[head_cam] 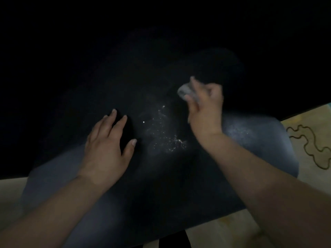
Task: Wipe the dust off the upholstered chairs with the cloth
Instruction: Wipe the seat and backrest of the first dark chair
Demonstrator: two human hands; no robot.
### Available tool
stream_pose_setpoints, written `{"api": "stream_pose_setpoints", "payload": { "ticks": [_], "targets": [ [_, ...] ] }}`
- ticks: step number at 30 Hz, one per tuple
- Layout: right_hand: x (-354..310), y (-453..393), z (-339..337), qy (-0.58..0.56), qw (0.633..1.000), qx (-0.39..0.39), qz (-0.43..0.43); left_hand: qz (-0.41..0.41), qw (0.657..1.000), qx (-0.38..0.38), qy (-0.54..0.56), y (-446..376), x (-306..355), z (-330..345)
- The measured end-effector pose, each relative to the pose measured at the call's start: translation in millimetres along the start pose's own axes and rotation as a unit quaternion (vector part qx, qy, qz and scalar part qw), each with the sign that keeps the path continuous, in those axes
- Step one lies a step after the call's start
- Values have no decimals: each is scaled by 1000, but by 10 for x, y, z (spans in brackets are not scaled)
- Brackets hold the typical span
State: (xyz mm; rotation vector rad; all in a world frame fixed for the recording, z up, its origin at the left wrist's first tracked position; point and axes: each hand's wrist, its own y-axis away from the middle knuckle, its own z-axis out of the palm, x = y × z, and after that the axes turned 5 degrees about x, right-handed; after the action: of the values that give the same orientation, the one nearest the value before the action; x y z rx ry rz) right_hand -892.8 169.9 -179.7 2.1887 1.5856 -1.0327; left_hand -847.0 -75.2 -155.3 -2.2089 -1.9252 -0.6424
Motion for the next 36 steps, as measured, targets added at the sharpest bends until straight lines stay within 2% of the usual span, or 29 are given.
{"api": "stream_pose_setpoints", "payload": {
  "ticks": [2, 4, 6, 8, 10, 12, 15, 18, 24, 27, 30, 33, 36],
  "targets": [
    [62, -249, 24, -6, 997, 39, 64, 0, 1000, 8, 7, 4, -11, -6],
    [-20, -284, 117, -5, 997, 16, 74, -5, 1000, 12, 9, 15, -31, 1],
    [-190, -80, 216, 30, 997, -75, -14, -12, 1000, 17, 10, 25, -38, 1],
    [-347, 191, 261, -5, 984, -158, -85, -16, 1000, 14, 5, 32, -27, -2],
    [-382, 316, 238, -53, 972, -195, -120, -18, 1000, 14, 3, 37, -28, -17],
    [-336, 173, 183, -50, 980, -171, -92, -20, 1000, 22, 7, 52, -48, -39],
    [-201, -237, 147, 17, 995, -82, -49, -36, 999, 29, 14, 85, -101, -67],
    [-225, -268, 221, 77, 991, -106, -39, -45, 999, 15, -2, 116, -142, -51],
    [-358, 414, 112, 13, 980, -169, -106, -48, 999, -2, -8, 130, -126, -66],
    [-162, 582, -90, -9, 995, -100, -19, -44, 999, -11, -8, 130, -143, -74],
    [-65, 725, -197, 28, 996, -25, 79, -39, 999, -11, -6, 144, -152, -79],
    [-318, 901, -17, 23, 994, -17, 107, -36, 999, -9, -5, 144, -149, -77],
    [-634, 1054, 215, 14, 996, -21, 82, -34, 999, -8, 1, 151, -148, -80]
  ]
}}
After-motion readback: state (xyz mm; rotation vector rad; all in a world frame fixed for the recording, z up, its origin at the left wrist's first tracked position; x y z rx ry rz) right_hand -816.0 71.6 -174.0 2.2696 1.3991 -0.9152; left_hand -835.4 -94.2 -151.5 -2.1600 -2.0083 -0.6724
